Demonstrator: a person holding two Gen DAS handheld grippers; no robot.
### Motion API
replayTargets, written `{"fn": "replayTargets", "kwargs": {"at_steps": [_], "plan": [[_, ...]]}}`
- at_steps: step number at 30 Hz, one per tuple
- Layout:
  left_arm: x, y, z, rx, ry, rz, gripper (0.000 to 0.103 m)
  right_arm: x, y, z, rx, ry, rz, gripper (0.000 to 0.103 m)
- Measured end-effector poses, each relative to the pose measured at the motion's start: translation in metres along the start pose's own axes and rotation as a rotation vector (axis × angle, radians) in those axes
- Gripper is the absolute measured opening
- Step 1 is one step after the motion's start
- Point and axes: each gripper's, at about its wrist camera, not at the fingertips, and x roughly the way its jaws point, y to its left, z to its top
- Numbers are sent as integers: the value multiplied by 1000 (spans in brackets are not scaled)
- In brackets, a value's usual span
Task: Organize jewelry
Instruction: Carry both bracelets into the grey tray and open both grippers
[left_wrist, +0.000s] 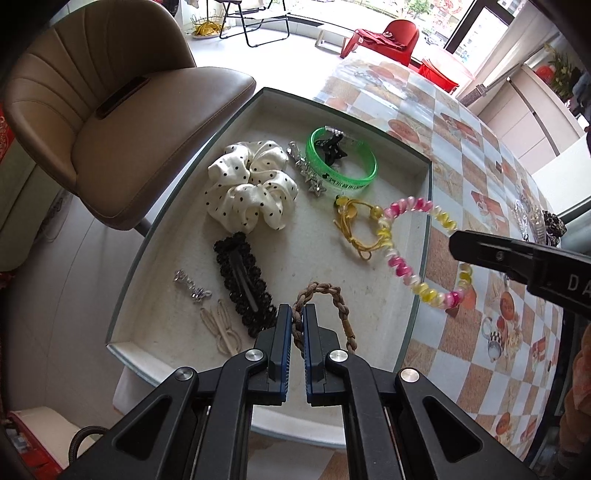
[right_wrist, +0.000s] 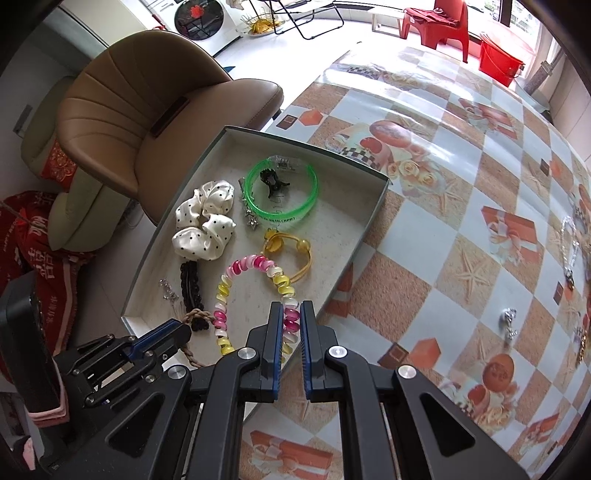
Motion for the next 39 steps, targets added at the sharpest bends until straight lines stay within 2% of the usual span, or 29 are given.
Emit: {"fn": "replayTargets", "kwargs": {"at_steps": [7,12,20,27,37,39], "plan": [[13,0,5,-18,-20,-4,9,15,0,7,-27,5,8,9],[30,3,4,-26,3,20,9,32,4,18,-47,7,5,9],[45,0,3,-16,27,57,9,65,11,28,-79,55,-28,9],[46,-5,1,15,10,82,9,88,5,27,-47,105,-36,9],[40,-8,5,9,-2,116,9,80,10,28,-45,94,-11,10],[38,-10,5,20,-8,126,9,73,10,29,-39,86,1,14]]}}
